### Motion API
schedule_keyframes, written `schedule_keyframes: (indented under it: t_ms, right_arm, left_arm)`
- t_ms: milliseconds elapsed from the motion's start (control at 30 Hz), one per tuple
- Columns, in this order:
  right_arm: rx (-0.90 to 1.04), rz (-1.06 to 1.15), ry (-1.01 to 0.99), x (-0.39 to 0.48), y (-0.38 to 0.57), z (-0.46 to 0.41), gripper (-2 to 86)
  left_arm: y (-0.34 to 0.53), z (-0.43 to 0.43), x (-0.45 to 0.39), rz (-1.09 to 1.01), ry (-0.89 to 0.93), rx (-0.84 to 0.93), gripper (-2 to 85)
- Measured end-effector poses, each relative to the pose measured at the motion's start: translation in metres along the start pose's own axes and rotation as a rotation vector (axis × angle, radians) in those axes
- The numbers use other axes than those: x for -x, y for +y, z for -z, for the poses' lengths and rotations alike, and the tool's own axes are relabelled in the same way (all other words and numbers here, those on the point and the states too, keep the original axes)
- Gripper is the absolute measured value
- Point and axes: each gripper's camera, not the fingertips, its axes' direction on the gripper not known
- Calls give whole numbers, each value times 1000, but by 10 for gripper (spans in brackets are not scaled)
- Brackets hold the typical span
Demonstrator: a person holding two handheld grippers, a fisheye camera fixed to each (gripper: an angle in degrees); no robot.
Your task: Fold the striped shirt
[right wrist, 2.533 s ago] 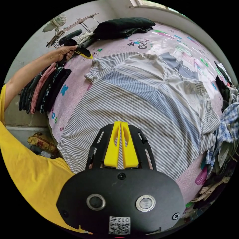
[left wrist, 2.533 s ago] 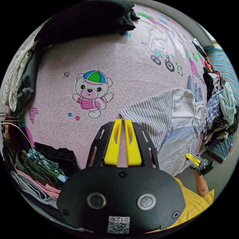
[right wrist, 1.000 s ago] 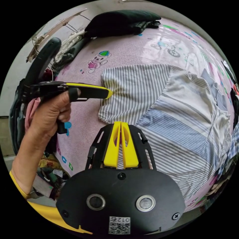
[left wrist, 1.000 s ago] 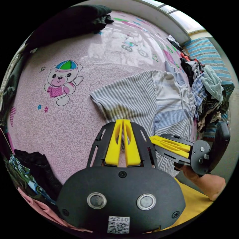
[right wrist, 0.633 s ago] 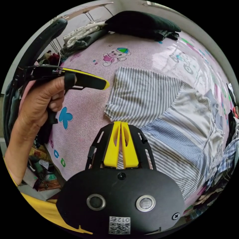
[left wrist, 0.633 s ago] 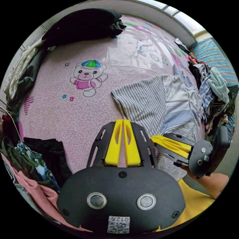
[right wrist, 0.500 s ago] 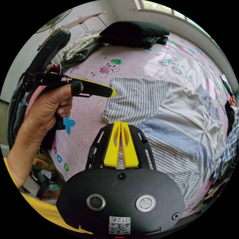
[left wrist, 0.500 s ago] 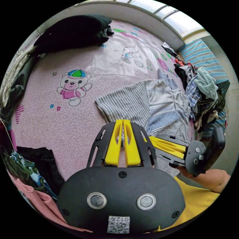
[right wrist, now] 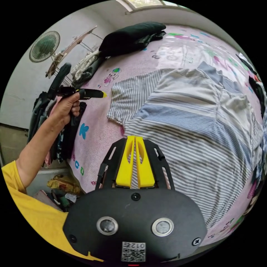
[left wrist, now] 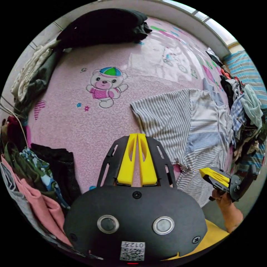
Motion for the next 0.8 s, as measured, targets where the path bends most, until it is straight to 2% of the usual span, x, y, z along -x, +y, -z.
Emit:
schedule_keyframes:
  t_ms: [133,267,467,533,600,800]
  right_arm:
    - [-73,-106,43,-80,19,53,0]
    - [-144,-220,105,-171,7,104,1]
    - [-199,-189,182,-233,-65,145,1]
    - [-181,-170,199,-240,-85,144,1]
    - [-165,-167,223,-246,-99,141,1]
    - [-95,-206,215,-273,-122,118,1]
  left_arm:
    - [3,37,-20,33,73,-120,5]
    - [-21,46,-102,-136,154,-109,5]
    - [-98,41,-239,-283,205,-91,4]
    - [-126,36,-281,-331,177,-85,4]
    - [-161,26,-326,-352,74,-82,4]
    - [-219,-4,-391,-414,16,-23,4]
